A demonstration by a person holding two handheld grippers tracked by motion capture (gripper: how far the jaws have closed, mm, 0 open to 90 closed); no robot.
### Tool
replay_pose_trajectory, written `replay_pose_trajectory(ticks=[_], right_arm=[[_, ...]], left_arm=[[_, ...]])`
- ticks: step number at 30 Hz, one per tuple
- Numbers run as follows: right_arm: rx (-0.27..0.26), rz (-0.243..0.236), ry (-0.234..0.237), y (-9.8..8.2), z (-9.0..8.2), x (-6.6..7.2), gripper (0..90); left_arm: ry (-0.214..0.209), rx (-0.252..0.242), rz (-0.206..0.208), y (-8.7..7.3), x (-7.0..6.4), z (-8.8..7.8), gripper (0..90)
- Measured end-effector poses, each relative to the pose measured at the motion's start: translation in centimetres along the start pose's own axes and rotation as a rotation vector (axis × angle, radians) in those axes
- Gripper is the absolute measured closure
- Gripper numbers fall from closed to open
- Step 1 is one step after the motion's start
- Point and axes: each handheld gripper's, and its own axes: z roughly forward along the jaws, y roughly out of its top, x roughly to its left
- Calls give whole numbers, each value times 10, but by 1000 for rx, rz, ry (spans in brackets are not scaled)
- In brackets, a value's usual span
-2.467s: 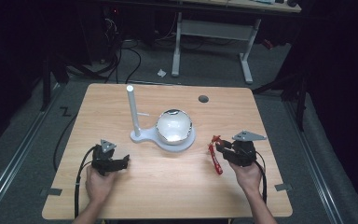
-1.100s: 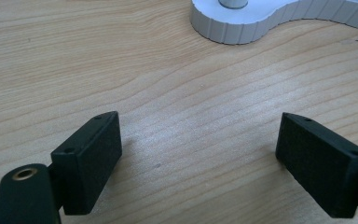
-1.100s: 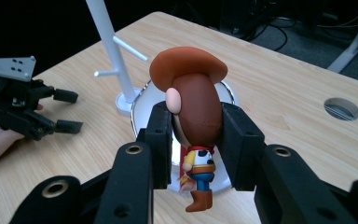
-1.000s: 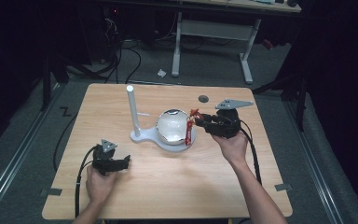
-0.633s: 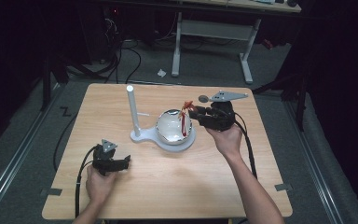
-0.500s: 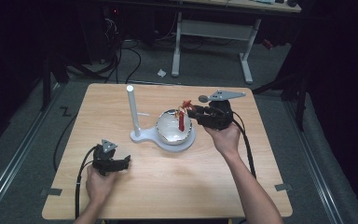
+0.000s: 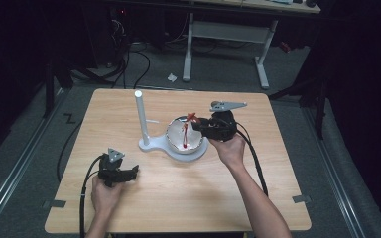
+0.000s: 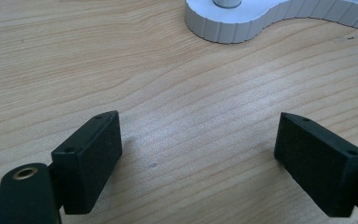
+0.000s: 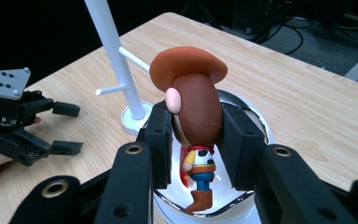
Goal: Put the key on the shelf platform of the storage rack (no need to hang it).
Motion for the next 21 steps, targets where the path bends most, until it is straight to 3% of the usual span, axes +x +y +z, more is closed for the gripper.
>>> replay_pose_trajectory(ticks=[21], right_arm=[[87,27,-11,-19,40,-4,667]], left_arm=[[-2,-1,-3,0,0,0,155]])
